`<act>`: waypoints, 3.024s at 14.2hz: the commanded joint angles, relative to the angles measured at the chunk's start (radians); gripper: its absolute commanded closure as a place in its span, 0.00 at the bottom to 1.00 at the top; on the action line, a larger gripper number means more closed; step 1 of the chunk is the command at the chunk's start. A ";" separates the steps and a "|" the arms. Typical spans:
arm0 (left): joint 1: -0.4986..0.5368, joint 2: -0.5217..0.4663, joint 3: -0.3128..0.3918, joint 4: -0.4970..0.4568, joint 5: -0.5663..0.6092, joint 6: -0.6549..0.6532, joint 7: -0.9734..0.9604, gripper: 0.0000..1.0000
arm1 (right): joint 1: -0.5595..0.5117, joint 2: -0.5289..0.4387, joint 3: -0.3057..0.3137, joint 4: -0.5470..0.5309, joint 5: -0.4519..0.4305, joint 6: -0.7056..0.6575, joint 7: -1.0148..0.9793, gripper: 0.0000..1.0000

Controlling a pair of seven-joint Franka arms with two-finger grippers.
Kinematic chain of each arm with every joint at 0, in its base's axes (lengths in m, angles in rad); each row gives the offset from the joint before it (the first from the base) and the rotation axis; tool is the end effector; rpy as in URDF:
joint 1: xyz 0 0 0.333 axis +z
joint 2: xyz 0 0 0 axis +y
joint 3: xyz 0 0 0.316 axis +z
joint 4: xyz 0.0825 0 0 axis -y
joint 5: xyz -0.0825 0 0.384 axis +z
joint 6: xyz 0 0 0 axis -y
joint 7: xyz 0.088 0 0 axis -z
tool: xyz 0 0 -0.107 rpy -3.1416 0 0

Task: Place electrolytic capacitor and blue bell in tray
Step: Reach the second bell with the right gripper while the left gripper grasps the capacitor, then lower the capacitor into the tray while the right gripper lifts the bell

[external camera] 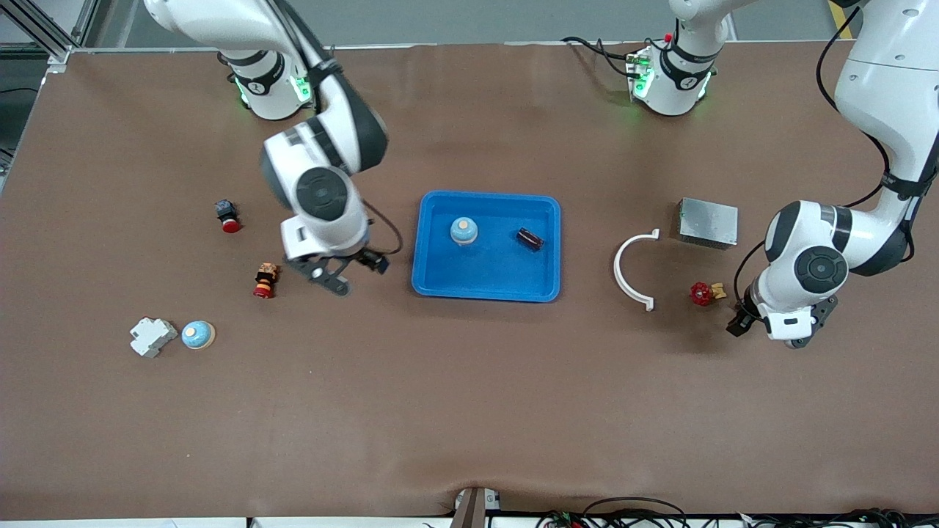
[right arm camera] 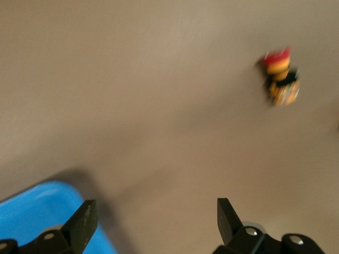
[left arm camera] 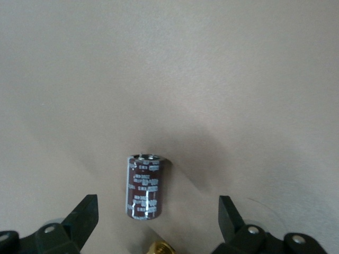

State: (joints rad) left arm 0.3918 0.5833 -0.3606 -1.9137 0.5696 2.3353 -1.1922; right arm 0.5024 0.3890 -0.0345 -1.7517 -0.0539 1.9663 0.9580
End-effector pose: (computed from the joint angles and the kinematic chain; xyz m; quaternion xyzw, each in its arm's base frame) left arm 0.6150 0.0352 0.1951 -0.9064 -0.4093 -0.0138 0.1033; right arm 0.5650 0.2835 0.3360 0.9691 -0.2287 -0.0459 0.0800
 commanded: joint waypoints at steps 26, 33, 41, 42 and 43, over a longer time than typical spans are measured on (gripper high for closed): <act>0.026 -0.094 -0.334 0.004 -0.063 -0.137 -0.193 1.00 | -0.654 0.094 0.025 -0.034 0.107 0.332 -1.042 0.00; -0.100 -0.030 -0.388 0.123 -0.065 -0.137 -0.381 1.00 | -0.650 0.168 0.022 -0.040 0.141 0.445 -1.075 0.00; -0.270 0.053 -0.383 0.225 -0.063 -0.137 -0.566 1.00 | -0.641 0.237 0.024 -0.107 0.143 0.594 -1.059 0.00; -0.295 0.059 -0.380 0.238 -0.062 -0.137 -0.590 1.00 | -0.639 0.237 0.024 -0.118 0.143 0.611 -1.058 0.00; -0.309 0.076 -0.373 0.243 -0.059 -0.136 -0.610 1.00 | -0.639 0.237 0.024 -0.120 0.143 0.612 -1.059 0.00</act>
State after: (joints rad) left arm 0.1177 0.6248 -0.7451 -1.7139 0.5153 2.2127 -1.7714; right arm -0.1254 0.6340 -0.0244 -1.8516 0.0628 2.5575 -0.0895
